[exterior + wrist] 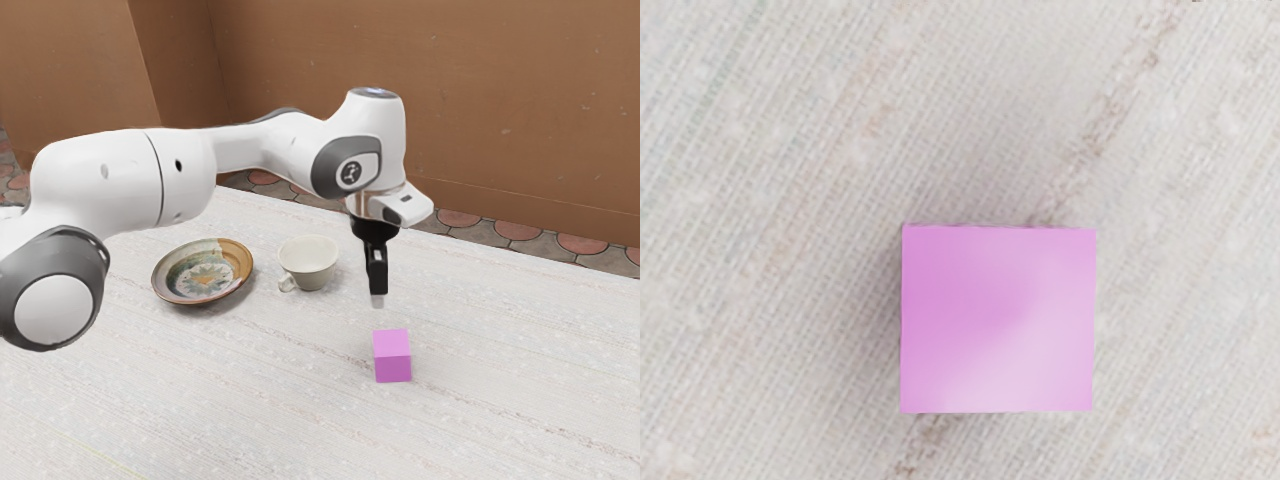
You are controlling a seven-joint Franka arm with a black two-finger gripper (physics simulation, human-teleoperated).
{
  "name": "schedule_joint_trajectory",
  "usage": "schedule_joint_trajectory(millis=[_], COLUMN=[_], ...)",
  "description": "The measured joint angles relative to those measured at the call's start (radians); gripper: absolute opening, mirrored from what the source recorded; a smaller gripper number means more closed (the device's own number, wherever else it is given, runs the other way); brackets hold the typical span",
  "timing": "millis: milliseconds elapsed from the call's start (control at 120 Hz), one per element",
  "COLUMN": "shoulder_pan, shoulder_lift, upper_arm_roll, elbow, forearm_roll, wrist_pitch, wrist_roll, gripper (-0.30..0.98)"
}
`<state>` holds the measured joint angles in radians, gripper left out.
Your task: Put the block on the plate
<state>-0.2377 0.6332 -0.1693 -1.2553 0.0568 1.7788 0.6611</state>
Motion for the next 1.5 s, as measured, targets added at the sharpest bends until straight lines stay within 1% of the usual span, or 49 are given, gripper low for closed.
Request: schedule_joint_trajectory(millis=[200, 383, 750, 1133, 1500], shoulder_pan=[-0.019, -0.022, -0.019, 0.032, 0.036], shoulder_lift=[0.037, 0.047, 0.062, 0.055, 0.062], upper_arm_roll=[-0.001, -0.045, -0.050, -0.049, -0.049], elbow=[-0.008, -0.035, -0.139, -0.205, -0.245], forearm_roll=[-0.006, -0.002, -0.010, -0.045, -0.057], wrist_pitch=[0.050, 0.108, 0.221, 0.268, 0.313], wrist_roll=[0.005, -0.006, -0.029, -0.038, -0.040], gripper=[0.69, 0.69, 0.69, 0.69, 0.69])
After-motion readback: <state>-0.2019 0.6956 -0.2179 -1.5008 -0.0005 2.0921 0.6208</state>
